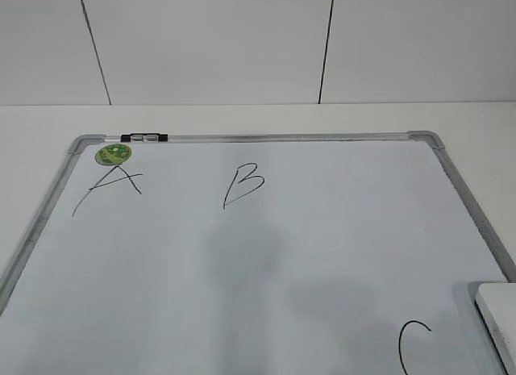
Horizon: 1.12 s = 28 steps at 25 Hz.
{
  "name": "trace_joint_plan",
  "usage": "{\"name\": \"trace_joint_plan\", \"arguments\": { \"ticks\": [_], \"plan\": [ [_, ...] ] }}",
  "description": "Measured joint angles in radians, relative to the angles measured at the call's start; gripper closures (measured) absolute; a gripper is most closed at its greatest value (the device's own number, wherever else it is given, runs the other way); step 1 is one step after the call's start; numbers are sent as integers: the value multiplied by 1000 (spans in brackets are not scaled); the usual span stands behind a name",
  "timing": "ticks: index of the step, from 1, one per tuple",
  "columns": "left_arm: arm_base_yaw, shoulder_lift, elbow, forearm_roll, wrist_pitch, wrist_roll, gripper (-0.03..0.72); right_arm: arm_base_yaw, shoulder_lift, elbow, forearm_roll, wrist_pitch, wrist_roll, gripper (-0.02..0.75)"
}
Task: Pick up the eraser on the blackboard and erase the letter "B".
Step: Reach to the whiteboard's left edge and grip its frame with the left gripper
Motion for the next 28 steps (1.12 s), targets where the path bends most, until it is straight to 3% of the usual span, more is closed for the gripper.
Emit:
{"name": "trace_joint_plan", "arguments": {
  "ticks": [22, 28],
  "plan": [
    [0, 0, 0, 0, 0, 0, 454, 0, 0, 0, 0, 0, 0, 187],
    [0, 0, 0, -17, 0, 0, 454, 0, 61, -62, 4, 5, 79, 187]
  ]
}}
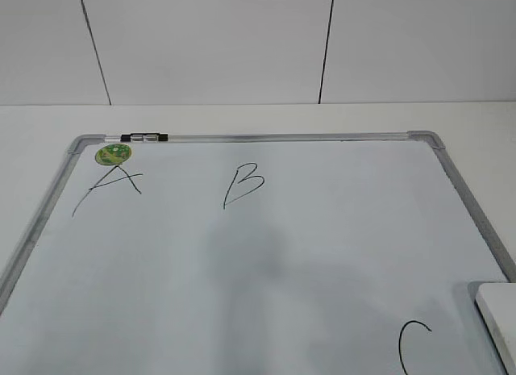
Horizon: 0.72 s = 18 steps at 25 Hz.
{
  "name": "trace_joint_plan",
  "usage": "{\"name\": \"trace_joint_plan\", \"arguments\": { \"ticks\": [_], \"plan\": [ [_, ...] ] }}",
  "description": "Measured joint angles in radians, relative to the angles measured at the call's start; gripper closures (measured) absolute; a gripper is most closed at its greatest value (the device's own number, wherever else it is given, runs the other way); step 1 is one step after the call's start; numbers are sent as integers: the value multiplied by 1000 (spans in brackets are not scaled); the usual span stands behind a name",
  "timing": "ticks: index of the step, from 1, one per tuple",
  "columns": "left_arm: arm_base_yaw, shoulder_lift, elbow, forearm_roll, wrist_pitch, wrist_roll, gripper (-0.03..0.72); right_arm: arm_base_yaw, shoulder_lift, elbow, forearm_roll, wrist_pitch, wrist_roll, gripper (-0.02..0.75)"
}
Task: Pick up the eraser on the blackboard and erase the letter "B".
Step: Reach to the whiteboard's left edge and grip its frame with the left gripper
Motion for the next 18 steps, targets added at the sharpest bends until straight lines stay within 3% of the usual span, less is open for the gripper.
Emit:
{"name": "trace_joint_plan", "arguments": {
  "ticks": [8, 18],
  "plan": [
    [0, 30, 0, -24, -2, 0, 452, 0, 192, -56, 4, 85, 122, 187],
    [0, 462, -139, -28, 0, -9, 451, 0, 438, -56, 115, 96, 168, 187]
  ]
}}
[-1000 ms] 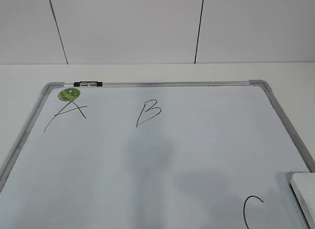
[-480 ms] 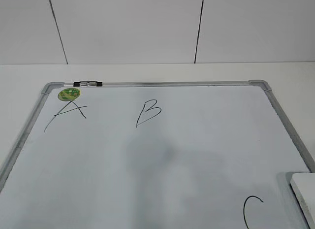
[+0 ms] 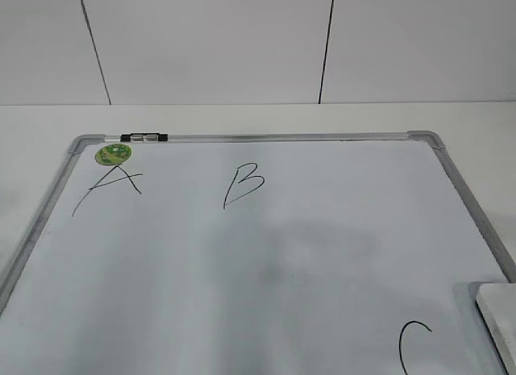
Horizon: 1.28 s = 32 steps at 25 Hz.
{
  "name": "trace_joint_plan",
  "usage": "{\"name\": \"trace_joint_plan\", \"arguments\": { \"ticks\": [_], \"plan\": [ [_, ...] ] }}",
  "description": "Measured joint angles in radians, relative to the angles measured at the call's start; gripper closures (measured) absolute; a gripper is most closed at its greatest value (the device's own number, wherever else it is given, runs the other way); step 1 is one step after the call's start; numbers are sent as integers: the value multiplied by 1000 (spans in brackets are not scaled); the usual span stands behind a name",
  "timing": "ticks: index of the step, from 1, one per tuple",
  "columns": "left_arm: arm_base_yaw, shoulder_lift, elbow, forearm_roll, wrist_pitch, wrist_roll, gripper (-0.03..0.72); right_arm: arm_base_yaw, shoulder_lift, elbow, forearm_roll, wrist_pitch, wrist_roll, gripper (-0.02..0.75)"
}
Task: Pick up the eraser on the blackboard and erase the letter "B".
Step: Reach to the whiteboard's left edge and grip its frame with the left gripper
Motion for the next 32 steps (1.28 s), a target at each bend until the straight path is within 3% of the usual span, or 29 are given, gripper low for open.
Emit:
{"name": "trace_joint_plan", "arguments": {
  "ticks": [14, 26, 32],
  "plan": [
    [0, 641, -213, -8, -7, -22, 451, 0, 195, 0, 10, -6, 1, 186],
    [0, 1074, -457, 9, -81, -22, 451, 0, 242, 0, 35, -8, 2, 187],
    [0, 1254, -521, 23, -115, -22, 451, 0, 242, 0, 39, -10, 3, 187]
  ]
}}
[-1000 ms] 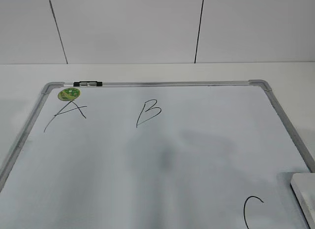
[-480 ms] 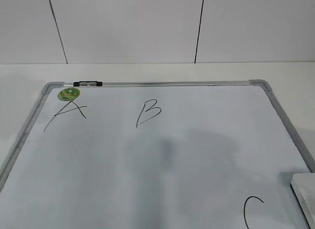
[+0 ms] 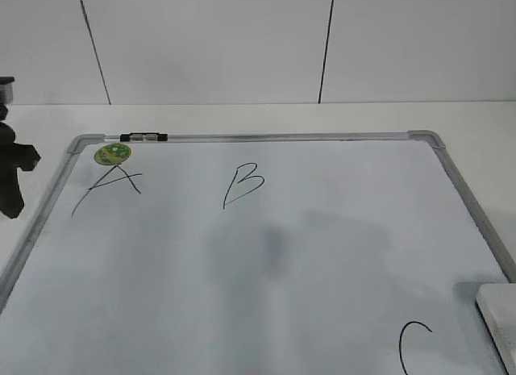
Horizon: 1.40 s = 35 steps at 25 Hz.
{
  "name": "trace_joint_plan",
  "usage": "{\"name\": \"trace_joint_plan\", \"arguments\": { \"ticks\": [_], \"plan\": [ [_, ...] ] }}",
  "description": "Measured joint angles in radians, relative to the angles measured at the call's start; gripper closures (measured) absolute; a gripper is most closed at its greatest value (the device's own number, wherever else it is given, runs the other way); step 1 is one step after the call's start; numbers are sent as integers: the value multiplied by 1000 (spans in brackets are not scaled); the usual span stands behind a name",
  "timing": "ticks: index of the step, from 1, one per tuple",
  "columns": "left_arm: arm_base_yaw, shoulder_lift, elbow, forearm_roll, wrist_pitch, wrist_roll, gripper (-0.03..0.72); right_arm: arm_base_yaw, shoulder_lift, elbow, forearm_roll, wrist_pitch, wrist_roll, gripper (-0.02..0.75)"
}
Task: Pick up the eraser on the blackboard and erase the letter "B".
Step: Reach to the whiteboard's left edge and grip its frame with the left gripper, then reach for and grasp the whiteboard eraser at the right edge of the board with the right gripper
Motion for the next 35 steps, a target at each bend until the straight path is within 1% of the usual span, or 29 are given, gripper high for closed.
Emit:
{"name": "trace_joint_plan", "arguments": {
  "ticks": [5, 13, 22, 31, 33, 35],
  "plan": [
    [0, 87, -15, 12, -44, 0, 453, 0, 0, 0, 0, 0, 0, 187],
    [0, 145, -17, 18, -129, 0, 453, 0, 0, 0, 0, 0, 0, 187],
    [0, 189, -17, 18, -168, 0, 453, 0, 0, 0, 2, 0, 0, 187],
    [0, 209, -28, 28, -164, 0, 454, 0, 0, 0, 3, 0, 0, 187],
    [0, 211, -32, 28, -159, 0, 477, 0, 0, 0, 3, 0, 0, 187],
    [0, 211, -32, 24, -156, 0, 558, 0, 0, 0, 3, 0, 0, 187]
  ]
}}
